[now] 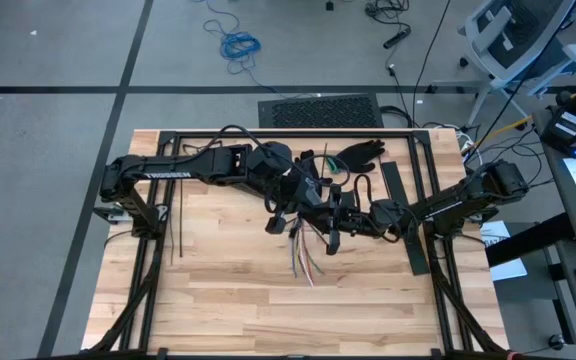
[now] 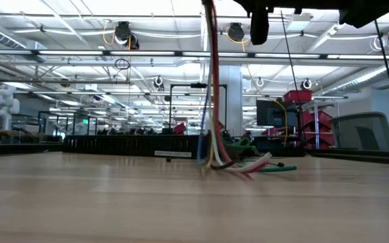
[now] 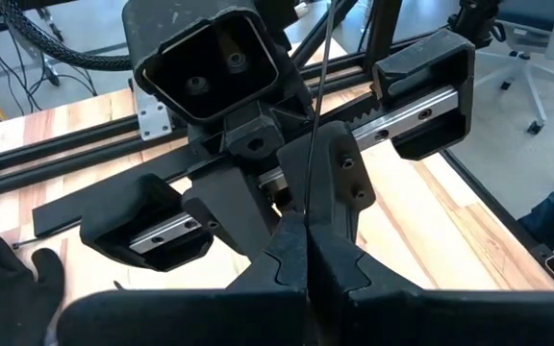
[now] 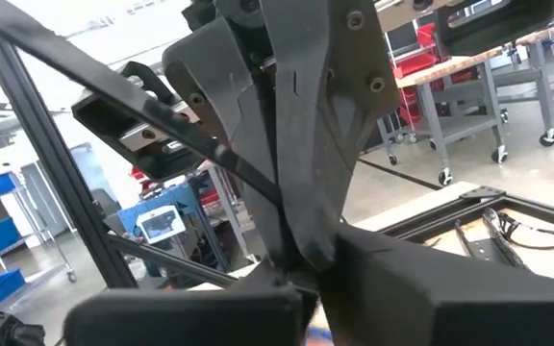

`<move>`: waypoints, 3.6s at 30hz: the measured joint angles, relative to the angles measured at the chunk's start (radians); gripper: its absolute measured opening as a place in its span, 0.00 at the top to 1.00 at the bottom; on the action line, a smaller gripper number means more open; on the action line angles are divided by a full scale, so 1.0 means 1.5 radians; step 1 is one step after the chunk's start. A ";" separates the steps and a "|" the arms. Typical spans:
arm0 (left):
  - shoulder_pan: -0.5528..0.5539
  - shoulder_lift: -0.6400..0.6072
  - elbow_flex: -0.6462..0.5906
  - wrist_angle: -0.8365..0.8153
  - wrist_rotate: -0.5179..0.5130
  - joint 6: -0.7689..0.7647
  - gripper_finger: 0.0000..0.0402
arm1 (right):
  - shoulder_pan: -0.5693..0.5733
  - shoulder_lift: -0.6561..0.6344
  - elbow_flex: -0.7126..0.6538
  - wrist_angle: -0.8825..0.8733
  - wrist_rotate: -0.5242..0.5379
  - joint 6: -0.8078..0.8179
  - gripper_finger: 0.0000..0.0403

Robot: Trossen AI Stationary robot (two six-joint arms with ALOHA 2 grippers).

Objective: Ziptie cables
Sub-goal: Wrap the cable wires with the black zip tie

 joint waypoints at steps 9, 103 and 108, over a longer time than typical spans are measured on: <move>0.000 0.000 0.000 0.015 0.005 -0.010 1.00 | 0.000 0.000 0.000 0.006 0.001 0.000 0.99; -0.034 -0.021 0.121 -0.312 -0.219 0.162 1.00 | -0.050 0.254 0.006 0.080 -0.063 0.178 1.00; -0.034 -0.021 0.121 -0.309 -0.244 0.178 1.00 | -0.050 0.254 0.006 0.070 -0.063 0.183 1.00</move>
